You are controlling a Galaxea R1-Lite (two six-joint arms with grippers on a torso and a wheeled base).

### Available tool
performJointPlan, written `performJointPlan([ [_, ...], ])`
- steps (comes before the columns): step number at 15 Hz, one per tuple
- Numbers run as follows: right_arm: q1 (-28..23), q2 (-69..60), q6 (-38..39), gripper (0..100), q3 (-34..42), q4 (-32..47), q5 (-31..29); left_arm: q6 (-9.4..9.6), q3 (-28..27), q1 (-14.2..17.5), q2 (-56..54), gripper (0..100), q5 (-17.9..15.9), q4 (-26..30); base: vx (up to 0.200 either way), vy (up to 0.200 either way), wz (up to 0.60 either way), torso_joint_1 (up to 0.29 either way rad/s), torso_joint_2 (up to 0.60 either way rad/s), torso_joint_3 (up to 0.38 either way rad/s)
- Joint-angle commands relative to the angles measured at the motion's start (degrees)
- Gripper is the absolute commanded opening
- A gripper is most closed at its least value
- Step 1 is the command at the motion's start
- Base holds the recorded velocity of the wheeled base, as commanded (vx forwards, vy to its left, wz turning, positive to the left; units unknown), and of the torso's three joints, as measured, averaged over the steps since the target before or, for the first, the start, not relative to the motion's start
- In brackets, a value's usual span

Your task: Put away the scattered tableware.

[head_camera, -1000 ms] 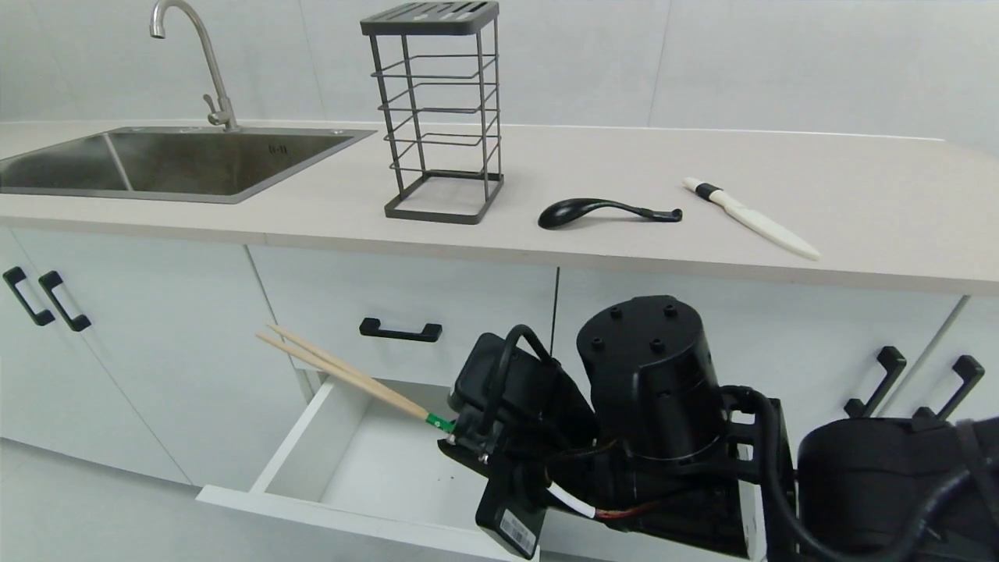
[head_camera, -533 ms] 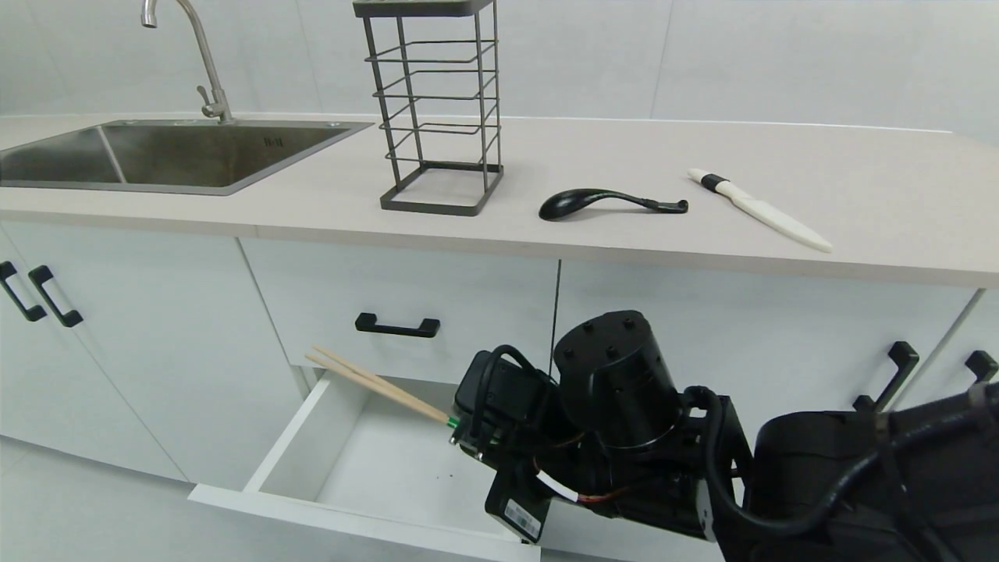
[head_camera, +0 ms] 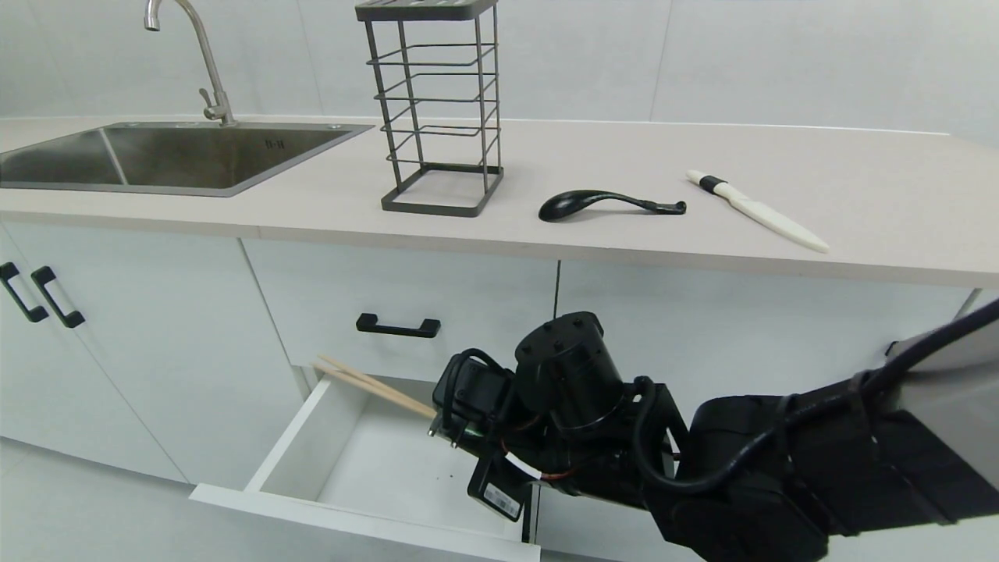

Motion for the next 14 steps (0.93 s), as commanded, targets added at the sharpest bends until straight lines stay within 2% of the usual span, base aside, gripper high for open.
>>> performJointPlan([
  [1, -0.3, 2.7, -0.1, 0, -1.1, 0.0, 0.0, 0.00, 0.0, 0.0, 0.1, 100, 0.0, 0.0, 0.000, 0.000, 0.00, 0.000, 0.00, 0.000],
  [14, -1.5, 12.4, -3.7, 0, -8.4, 0.2, 0.8, 0.00, 0.0, 0.0, 0.1, 100, 0.0, -0.1, 0.000, 0.000, 0.00, -0.015, 0.03, 0.012],
])
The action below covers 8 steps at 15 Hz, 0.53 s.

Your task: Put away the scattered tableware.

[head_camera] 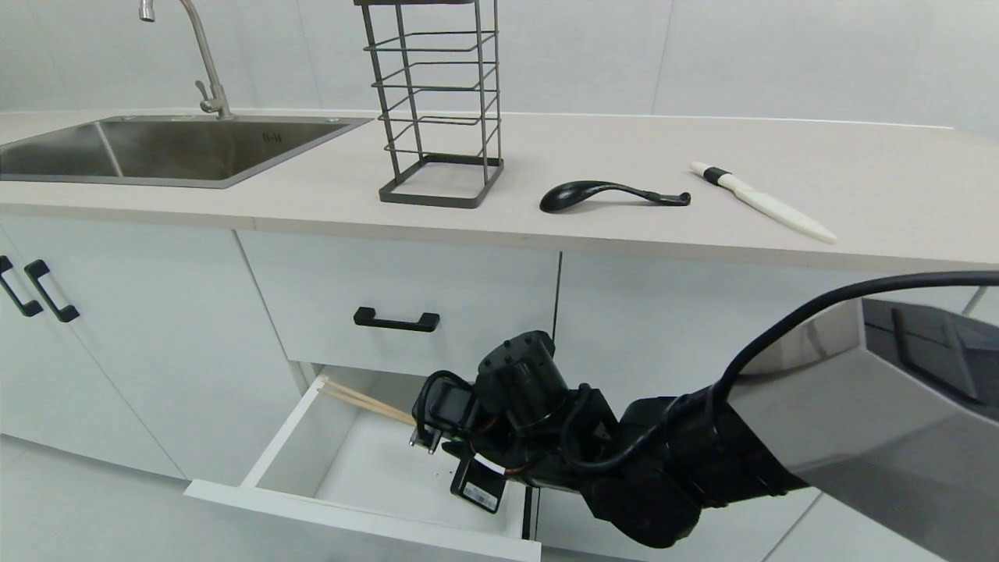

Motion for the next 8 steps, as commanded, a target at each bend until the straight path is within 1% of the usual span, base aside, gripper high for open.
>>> performJointPlan([
  [1, -0.1, 2.0, -0.1, 0, -2.0, -0.1, 0.2, 0.02, 0.0, 0.0, 0.1, 100, 0.0, -0.1, 0.000, 0.000, 0.00, -0.032, 0.07, 0.041],
  [3, -0.4, 2.9, -0.9, 0, -4.7, 1.6, 0.9, 0.02, 0.0, 0.0, 0.1, 100, 0.0, -0.1, 0.000, 0.000, 0.00, 0.000, 0.00, 0.000],
  [6, -0.8, 3.2, -1.4, 0, -9.0, 7.7, 0.9, 0.02, 0.0, 0.0, 0.1, 100, 0.0, -0.1, 0.000, 0.000, 0.00, 0.000, 0.00, 0.000],
  [8, -0.9, 4.0, -1.9, 0, -9.3, 8.2, 0.9, 0.02, 0.0, 0.0, 0.1, 100, 0.0, 0.0, 0.000, 0.000, 0.00, 0.000, 0.00, 0.000],
])
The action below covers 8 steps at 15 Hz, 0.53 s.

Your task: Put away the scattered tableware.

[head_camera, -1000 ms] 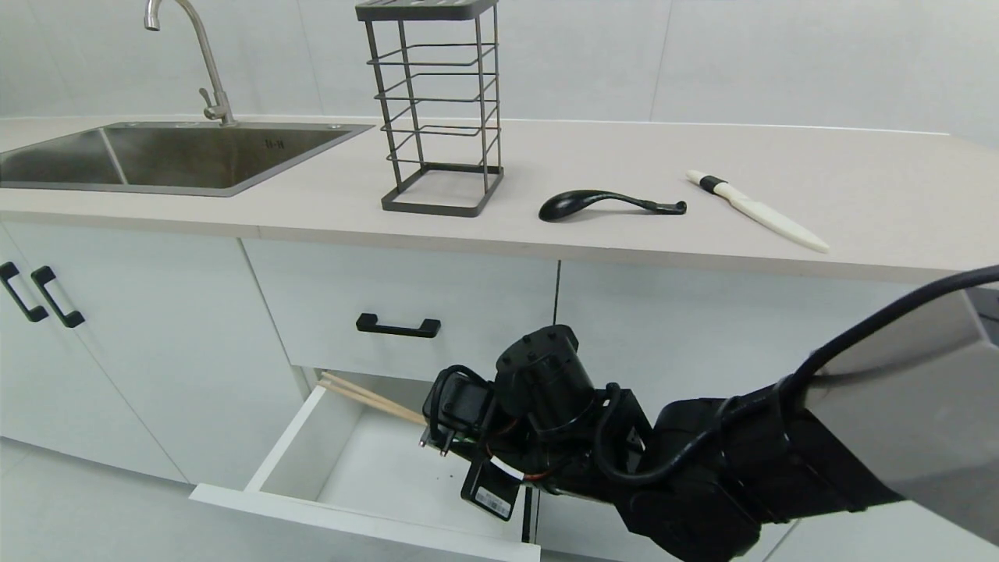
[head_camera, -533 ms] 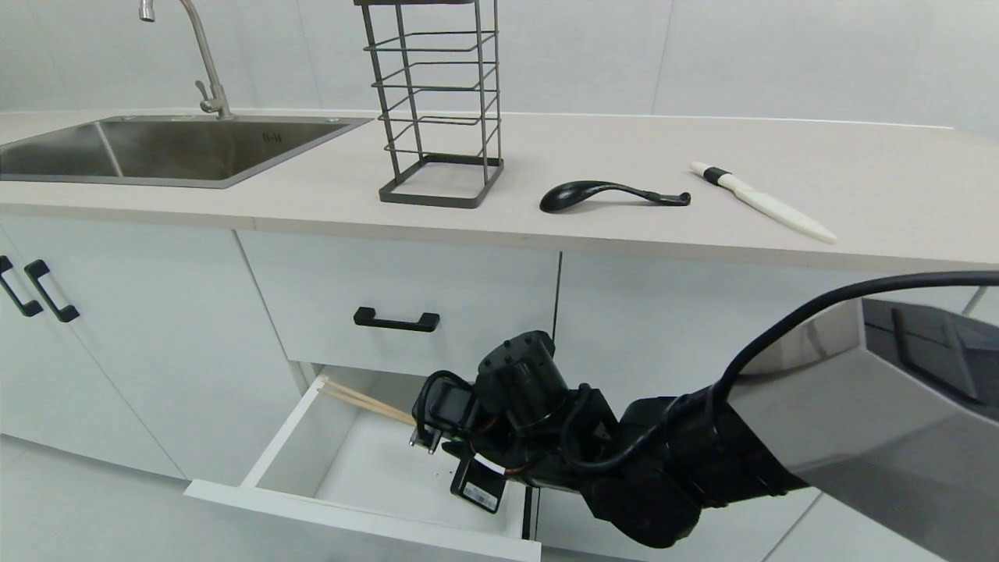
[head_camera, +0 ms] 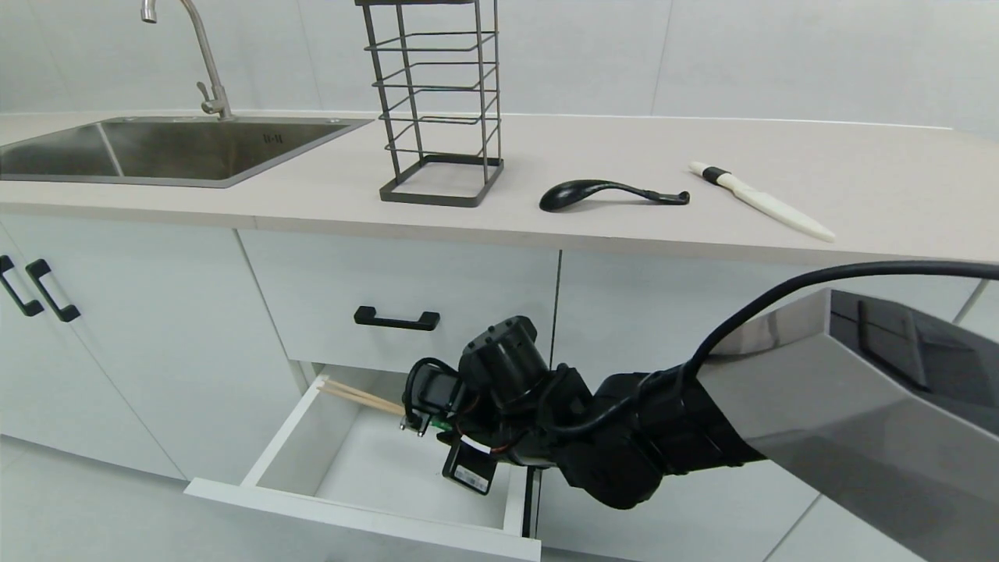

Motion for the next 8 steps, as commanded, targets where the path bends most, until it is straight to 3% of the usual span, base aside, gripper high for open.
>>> performJointPlan([
  [1, -0.2, 1.5, -1.1, 0, -1.5, 0.2, -0.1, 0.02, 0.0, 0.0, 0.1, 100, 0.0, -0.1, 0.000, 0.000, 0.00, 0.000, 0.00, 0.000],
  [8, -1.3, 7.2, -2.9, 0, -5.0, 0.7, -0.2, 0.02, 0.0, 0.0, 0.1, 100, 0.0, -0.1, 0.000, 0.000, 0.00, 0.000, 0.00, 0.000],
])
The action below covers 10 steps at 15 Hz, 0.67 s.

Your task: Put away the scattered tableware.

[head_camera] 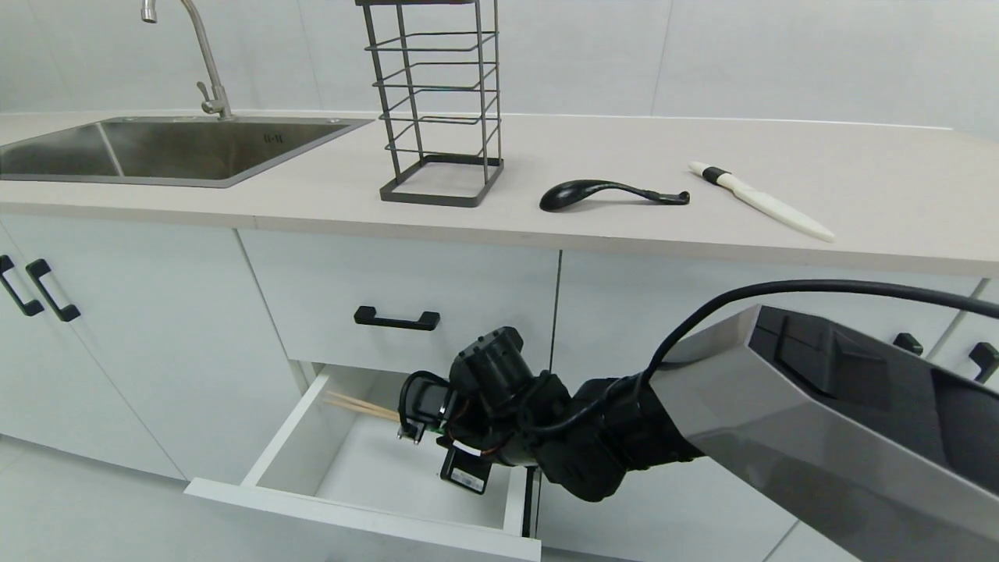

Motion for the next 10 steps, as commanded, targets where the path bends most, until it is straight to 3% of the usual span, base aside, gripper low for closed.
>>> performJointPlan([
  [1, -0.2, 2.8, 0.0, 0, -1.7, -0.1, 0.1, 0.00, 0.0, 0.0, 0.1, 100, 0.0, -0.1, 0.000, 0.000, 0.00, 0.000, 0.00, 0.000],
  [10, -0.5, 7.8, 0.3, 0, -5.3, -0.5, 0.2, 0.00, 0.0, 0.0, 0.1, 100, 0.0, 0.0, 0.000, 0.000, 0.00, 0.000, 0.00, 0.000],
])
